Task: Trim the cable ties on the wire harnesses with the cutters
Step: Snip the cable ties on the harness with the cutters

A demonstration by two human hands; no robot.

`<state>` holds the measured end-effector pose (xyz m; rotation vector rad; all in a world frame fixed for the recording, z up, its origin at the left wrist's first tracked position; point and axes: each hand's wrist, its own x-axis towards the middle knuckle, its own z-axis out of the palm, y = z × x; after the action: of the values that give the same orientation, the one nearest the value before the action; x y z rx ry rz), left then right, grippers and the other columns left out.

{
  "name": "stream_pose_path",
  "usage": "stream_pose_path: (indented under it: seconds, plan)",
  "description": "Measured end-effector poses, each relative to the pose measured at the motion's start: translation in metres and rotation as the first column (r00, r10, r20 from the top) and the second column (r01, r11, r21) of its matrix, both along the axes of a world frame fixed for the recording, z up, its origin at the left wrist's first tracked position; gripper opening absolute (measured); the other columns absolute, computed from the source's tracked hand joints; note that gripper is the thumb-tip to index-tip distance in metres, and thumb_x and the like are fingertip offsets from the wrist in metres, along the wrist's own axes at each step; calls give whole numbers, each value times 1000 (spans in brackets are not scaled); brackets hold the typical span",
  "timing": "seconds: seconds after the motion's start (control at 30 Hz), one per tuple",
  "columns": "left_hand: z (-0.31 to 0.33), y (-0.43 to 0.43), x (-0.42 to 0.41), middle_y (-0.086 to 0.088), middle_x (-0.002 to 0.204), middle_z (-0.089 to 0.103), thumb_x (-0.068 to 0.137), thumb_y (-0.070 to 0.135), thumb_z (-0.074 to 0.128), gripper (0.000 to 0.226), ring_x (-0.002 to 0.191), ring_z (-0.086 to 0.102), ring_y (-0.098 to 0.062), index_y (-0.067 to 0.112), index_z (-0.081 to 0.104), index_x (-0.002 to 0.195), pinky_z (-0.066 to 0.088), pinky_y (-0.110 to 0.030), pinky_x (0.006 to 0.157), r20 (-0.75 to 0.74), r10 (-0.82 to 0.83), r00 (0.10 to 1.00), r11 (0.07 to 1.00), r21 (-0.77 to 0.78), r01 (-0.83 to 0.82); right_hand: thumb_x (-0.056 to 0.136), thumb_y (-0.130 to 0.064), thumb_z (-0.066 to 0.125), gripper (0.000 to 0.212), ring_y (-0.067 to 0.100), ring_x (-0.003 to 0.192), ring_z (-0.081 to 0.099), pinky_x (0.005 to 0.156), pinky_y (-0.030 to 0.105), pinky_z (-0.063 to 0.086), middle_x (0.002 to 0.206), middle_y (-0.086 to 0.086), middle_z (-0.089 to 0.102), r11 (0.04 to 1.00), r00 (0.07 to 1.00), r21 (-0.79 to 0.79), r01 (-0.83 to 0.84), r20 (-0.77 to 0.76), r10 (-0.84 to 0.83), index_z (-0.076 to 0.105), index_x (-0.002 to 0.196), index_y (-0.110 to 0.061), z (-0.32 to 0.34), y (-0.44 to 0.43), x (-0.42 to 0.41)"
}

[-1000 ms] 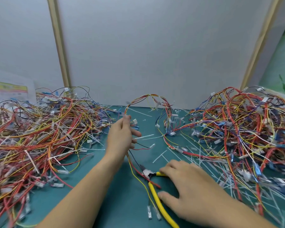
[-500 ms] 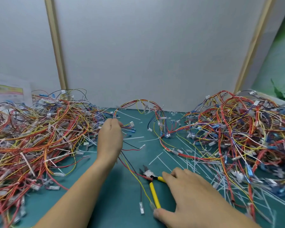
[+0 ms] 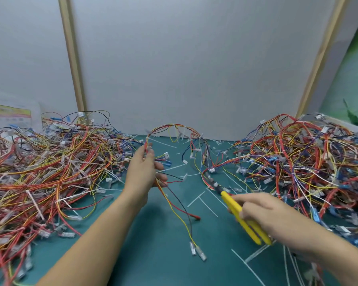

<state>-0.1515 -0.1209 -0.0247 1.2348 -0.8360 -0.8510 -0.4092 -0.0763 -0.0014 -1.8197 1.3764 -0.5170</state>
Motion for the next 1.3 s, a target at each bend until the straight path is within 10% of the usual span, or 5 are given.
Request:
stream_pose_path:
  seconds: [0.23, 0.43, 0.53, 0.7, 1.3]
  plan:
    - [14, 9, -15, -15, 81, 47, 94, -4, 41, 21, 59, 54, -24, 11, 46, 107, 62, -42, 64, -273, -277, 921, 960, -39, 277, 102, -17, 38, 36, 35, 85, 74, 85, 51, 56, 108, 17, 72, 990, 882, 134, 45, 460, -103, 72, 109, -7, -13, -16, 20]
    - [10, 19, -21, -16, 100, 51, 83, -27, 52, 75, 83, 68, -27, 25, 45, 136, 59, -39, 88, -40, -429, 903, 897, -136, 420, 85, -48, 52, 41, 30, 80, 71, 77, 47, 59, 98, 13, 73, 997, 827, -58, 43, 563, -3, 77, 97, -17, -28, -15, 25]
    - [10, 21, -24, -11, 99, 66, 85, -12, 65, 62, 90, 74, -27, 42, 55, 112, 59, -31, 83, 158, -367, 917, 897, -202, 394, 91, -53, 59, 38, 22, 77, 70, 76, 43, 60, 92, 15, 67, 992, 845, -125, 4, 531, 63, 73, 94, -18, -39, -14, 23]
    - [7, 21, -27, -1, 114, 73, 87, -3, 68, 64, 95, 73, -31, 27, 46, 138, 59, -30, 76, 173, -361, 916, 874, -279, 398, 88, -57, 50, 39, 19, 81, 69, 80, 42, 60, 88, 12, 63, 977, 883, -208, -37, 451, 130, 70, 92, -24, -44, -14, 24]
    - [5, 19, -29, -13, 122, 58, 86, 1, 69, 62, 83, 75, -31, 43, 56, 131, 59, -27, 77, 262, -343, 902, 858, -304, 415, 73, -69, 55, 56, 23, 75, 72, 64, 32, 60, 91, 12, 73, 995, 865, -96, 25, 501, 27, 77, 93, -21, -43, -16, 17]
